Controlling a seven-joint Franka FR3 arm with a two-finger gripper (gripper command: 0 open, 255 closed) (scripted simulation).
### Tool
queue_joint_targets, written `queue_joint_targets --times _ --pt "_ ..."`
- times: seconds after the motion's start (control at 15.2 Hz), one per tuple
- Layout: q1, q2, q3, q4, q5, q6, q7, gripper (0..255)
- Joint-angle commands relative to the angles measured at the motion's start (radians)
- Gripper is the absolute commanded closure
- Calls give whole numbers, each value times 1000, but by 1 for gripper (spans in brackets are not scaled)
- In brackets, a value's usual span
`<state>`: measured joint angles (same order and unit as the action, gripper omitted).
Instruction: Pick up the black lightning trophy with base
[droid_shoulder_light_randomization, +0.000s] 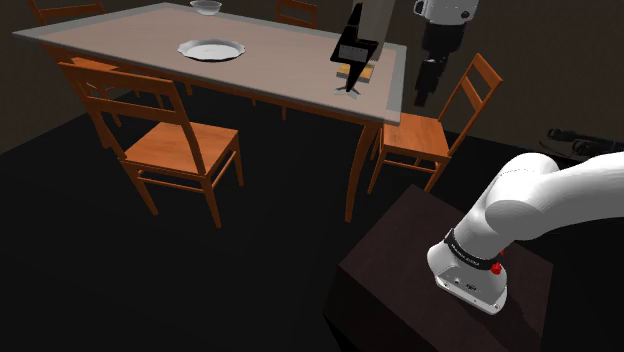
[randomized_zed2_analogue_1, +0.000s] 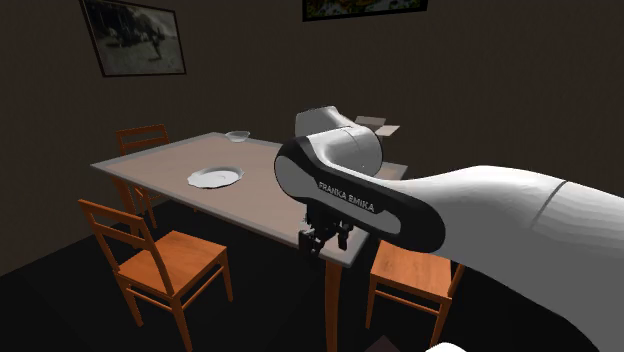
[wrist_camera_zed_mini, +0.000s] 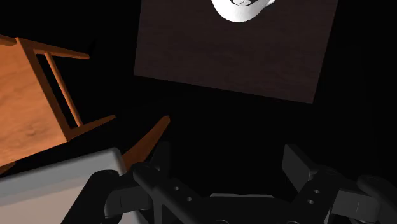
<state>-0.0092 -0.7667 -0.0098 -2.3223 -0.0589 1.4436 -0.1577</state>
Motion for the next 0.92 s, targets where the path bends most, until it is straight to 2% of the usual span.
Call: queue_joint_targets --times 0.0,0.46,0.86 --pt "0 0 0 0 0 0 0 0" --pt "-15 220 -92 168 -41 95 -113 0" --pt "-22 421 -163 357 -36 140 -212 0"
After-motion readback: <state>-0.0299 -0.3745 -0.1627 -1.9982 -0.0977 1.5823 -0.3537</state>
